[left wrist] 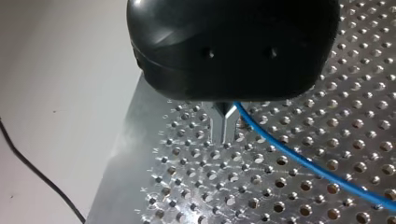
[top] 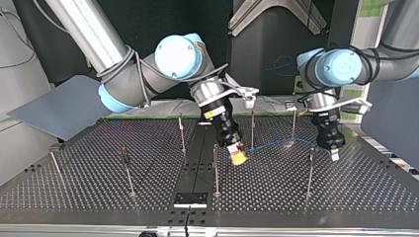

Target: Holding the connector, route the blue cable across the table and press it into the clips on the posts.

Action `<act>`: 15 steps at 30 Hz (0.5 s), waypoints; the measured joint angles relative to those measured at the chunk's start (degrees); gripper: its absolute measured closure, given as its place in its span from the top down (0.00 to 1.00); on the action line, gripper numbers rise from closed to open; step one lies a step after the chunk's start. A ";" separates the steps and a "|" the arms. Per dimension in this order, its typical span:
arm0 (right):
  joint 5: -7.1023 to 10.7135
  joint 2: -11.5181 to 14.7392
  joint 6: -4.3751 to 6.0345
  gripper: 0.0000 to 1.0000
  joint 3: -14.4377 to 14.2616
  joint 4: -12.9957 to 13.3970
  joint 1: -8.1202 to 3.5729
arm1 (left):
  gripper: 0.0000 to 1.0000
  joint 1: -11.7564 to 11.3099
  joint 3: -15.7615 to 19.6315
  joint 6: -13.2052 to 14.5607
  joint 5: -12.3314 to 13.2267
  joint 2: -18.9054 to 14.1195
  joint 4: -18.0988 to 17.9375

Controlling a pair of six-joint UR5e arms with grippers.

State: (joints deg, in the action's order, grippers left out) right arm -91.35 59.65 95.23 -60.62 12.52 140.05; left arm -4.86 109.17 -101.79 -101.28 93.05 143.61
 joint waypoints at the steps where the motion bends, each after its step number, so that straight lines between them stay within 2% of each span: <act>1: -0.11 0.00 -0.05 0.00 0.00 0.00 0.00 | 0.00 -0.19 -0.03 -0.18 0.35 0.11 -0.18; 10: -1.77 0.06 -0.62 0.00 0.00 -0.16 0.00 | 0.00 -3.28 -1.01 -2.47 3.54 2.54 -1.83; 15: -2.60 0.07 -0.74 0.00 0.28 -0.29 -0.24 | 0.00 -3.95 -1.74 -2.70 6.04 4.15 -2.14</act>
State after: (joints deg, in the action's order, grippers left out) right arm -93.95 59.72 94.50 -60.34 12.23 139.81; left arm -8.81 107.44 -104.49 -95.24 97.20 141.47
